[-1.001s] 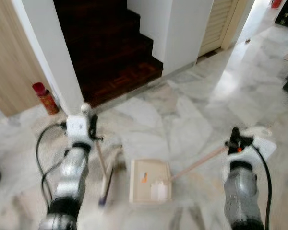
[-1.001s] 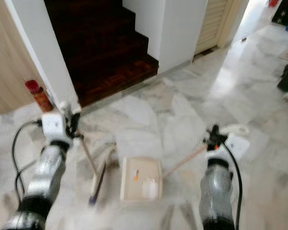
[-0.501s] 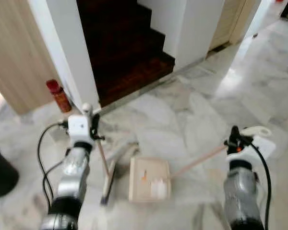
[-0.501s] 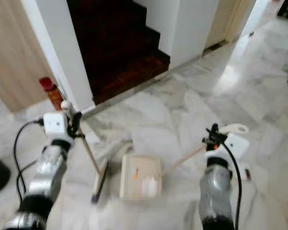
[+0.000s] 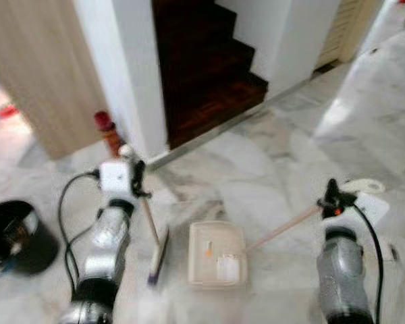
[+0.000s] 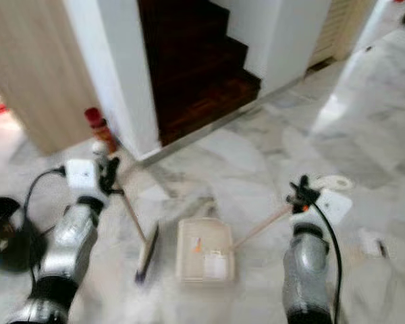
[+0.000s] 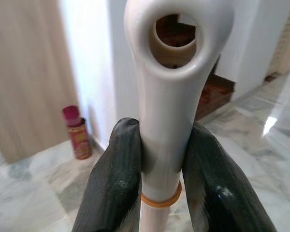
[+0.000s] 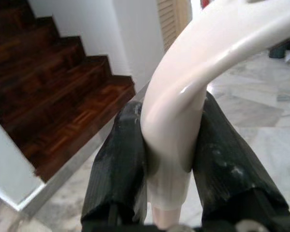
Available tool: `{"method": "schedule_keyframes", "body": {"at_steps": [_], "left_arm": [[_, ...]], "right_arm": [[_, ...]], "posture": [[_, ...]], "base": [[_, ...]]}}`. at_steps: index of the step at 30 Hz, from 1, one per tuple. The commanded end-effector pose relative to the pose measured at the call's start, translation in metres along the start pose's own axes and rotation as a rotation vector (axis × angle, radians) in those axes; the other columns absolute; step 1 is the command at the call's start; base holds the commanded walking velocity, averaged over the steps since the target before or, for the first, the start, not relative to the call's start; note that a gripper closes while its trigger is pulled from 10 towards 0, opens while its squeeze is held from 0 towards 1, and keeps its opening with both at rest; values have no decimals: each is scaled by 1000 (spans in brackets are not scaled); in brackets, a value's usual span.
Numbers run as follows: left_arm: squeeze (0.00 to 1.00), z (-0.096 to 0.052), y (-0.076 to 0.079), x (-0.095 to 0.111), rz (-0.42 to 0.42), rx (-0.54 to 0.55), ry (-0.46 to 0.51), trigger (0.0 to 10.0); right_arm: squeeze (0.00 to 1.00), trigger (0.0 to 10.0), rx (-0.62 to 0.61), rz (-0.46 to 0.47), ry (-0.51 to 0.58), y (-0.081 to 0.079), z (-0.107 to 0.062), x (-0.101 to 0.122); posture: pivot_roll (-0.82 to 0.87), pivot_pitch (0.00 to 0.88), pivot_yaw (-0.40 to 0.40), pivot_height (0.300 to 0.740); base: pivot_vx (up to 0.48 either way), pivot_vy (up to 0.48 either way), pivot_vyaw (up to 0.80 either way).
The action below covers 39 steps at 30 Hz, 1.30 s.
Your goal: Sweep floor
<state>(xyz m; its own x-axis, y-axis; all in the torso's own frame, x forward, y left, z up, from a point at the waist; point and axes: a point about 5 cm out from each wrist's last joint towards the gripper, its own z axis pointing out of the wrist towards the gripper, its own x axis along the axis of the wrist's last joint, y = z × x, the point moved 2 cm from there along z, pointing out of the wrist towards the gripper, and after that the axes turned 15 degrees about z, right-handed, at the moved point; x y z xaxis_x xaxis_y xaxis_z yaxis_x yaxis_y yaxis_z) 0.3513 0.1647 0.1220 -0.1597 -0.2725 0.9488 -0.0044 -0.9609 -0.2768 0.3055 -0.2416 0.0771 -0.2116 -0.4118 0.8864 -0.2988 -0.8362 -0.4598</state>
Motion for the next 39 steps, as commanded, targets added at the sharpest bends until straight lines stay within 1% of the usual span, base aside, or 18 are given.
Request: {"method": "schedule_keyframes", "body": {"at_steps": [1, 15, 17, 21, 24, 39], "left_arm": [[0, 3, -5, 9, 6, 12, 39, 10000], [0, 3, -5, 10, 6, 7, 40, 10000], [0, 3, -5, 10, 5, 5, 40, 10000], [0, 3, -4, 10, 4, 6, 42, 10000], [0, 3, -3, 12, 3, -2, 53, 10000], [0, 3, 3, 11, -5, -33, 48, 10000]], "right_arm": [[0, 10000, 19, 33, 45, -9, 5, 9], [0, 10000, 26, 22, 40, -10, 5, 9], [0, 10000, 28, 4, 38, -10, 5, 9], [0, 10000, 35, -6, 37, -11, 6, 9], [0, 10000, 27, 6, 31, -10, 5, 7], [0, 10000, 24, 14, 23, -10, 6, 6]], "posture": [[151, 65, -50, 740], [152, 66, -48, 740], [152, 67, -48, 740], [152, 68, -48, 740], [153, 68, -48, 740], [155, 70, -51, 740]], "base": [[0, 480, 0], [0, 480, 0], [0, 480, 0], [0, 457, 800], [0, 0, 596], [0, 0, 0]]}}
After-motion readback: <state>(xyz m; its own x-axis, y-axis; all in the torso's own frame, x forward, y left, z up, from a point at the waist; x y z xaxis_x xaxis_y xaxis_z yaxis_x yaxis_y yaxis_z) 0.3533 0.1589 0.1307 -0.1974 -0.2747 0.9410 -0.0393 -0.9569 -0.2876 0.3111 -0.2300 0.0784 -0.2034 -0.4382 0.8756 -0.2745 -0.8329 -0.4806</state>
